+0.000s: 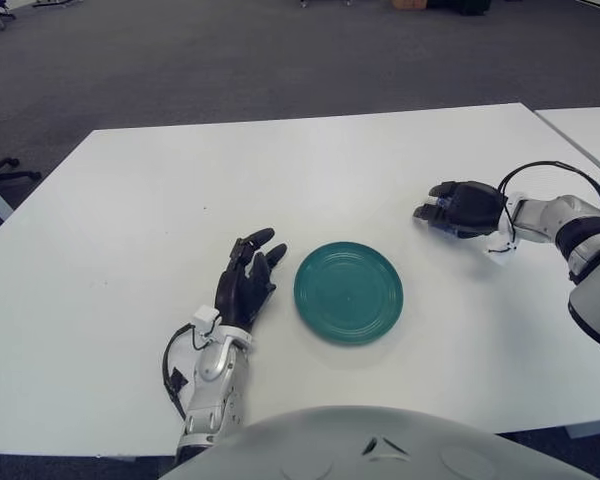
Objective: Put the gum into the plate.
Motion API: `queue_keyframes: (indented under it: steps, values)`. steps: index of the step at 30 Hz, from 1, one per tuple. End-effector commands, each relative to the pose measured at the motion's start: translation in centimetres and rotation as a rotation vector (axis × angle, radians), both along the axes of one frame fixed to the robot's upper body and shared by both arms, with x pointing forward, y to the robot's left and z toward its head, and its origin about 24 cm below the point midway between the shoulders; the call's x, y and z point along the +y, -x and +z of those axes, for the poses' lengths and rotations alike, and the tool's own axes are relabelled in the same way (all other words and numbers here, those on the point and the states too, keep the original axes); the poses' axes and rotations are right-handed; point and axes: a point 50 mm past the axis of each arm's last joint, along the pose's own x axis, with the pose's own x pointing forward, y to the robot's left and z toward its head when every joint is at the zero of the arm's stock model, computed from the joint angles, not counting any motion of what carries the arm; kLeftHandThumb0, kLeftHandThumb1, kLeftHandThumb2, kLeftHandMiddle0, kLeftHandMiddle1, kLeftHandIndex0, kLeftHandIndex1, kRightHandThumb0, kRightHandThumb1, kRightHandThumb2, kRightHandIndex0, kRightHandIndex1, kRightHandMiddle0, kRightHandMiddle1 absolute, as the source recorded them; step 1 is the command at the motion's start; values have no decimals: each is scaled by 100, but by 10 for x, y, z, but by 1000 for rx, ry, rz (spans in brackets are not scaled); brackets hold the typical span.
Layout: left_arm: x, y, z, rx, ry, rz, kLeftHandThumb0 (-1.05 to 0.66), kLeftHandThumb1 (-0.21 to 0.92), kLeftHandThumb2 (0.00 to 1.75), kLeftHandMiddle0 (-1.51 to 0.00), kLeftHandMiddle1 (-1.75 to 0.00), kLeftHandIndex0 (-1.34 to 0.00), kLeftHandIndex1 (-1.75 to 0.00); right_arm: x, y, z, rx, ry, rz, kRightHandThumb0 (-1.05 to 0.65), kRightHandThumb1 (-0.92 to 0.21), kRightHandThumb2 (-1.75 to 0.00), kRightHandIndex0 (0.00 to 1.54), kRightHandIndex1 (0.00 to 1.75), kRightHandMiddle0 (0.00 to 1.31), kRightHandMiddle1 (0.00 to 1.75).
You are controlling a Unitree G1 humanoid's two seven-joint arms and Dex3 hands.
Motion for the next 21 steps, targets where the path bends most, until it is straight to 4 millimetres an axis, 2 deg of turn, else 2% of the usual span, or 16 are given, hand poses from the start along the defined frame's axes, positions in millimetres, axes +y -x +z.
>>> queue_keyframes:
  steps: [1, 5, 11, 17, 21]
  values:
    - [-5, 5, -4, 43, 54, 31, -80, 92, 72, -45, -62, -26, -109, 1, 4, -5, 30, 2, 14, -45, -73, -61, 42, 1, 0, 46]
    - [-4, 7, -3, 48, 63, 35, -80, 92, 72, -44, -61, -26, -109, -1, 11, -8, 81, -14, 30, -39, -68, -71, 43, 2, 0, 53]
    - [-2, 10, -1, 50, 79, 40, -78, 92, 72, -44, -60, -28, -109, -5, 18, -8, 152, -39, 8, -26, -53, -95, 44, 1, 0, 63]
    - [-1, 14, 1, 50, 91, 47, -78, 92, 72, -44, -60, -29, -109, -3, 19, -7, 208, -6, -2, -23, -46, -103, 42, 0, 0, 66]
    - [0, 17, 2, 52, 96, 56, -78, 92, 73, -43, -59, -28, -109, -3, 20, -7, 239, 18, -26, -27, -47, -101, 42, 0, 0, 66]
